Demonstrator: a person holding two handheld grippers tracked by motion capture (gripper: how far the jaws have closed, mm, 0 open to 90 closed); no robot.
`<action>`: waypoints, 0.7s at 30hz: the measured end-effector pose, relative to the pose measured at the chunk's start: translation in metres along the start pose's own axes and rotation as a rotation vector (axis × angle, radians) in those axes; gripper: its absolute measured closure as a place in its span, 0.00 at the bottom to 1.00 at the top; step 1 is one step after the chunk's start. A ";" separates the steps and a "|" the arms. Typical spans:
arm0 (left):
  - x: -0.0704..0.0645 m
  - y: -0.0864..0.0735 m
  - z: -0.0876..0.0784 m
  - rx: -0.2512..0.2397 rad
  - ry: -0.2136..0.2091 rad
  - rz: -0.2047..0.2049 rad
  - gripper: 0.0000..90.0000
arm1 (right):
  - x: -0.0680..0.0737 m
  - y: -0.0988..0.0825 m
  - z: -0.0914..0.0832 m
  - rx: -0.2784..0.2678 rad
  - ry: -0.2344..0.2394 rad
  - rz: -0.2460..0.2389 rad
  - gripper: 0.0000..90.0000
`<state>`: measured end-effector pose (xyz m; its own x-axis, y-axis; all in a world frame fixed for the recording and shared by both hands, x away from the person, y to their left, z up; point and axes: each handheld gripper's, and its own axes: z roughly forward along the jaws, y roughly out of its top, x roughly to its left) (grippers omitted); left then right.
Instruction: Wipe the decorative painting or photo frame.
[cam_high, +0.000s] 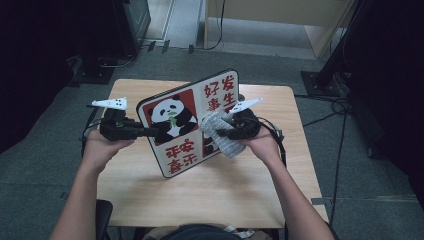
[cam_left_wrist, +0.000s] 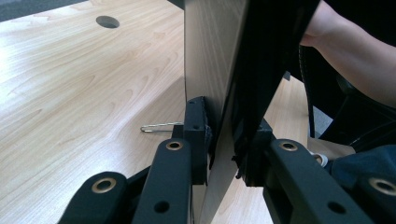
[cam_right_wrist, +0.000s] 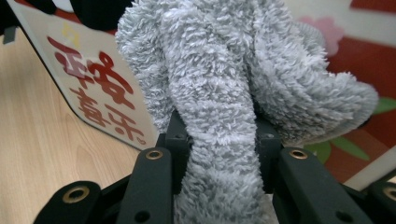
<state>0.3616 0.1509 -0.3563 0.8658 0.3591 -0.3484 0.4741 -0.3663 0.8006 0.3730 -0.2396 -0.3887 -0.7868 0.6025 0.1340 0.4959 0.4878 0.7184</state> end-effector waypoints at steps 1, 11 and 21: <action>0.000 0.000 0.000 0.000 0.000 0.000 0.86 | 0.000 -0.002 0.001 0.001 -0.001 0.000 0.76; 0.001 -0.001 0.000 -0.004 -0.013 -0.005 0.85 | -0.001 -0.011 0.012 0.044 0.017 0.017 0.76; 0.002 -0.001 0.000 -0.006 -0.024 -0.006 0.84 | -0.002 -0.022 0.021 0.066 0.031 0.045 0.76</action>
<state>0.3629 0.1521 -0.3581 0.8667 0.3406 -0.3645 0.4783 -0.3595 0.8013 0.3713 -0.2389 -0.4193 -0.7737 0.6055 0.1865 0.5531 0.5020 0.6649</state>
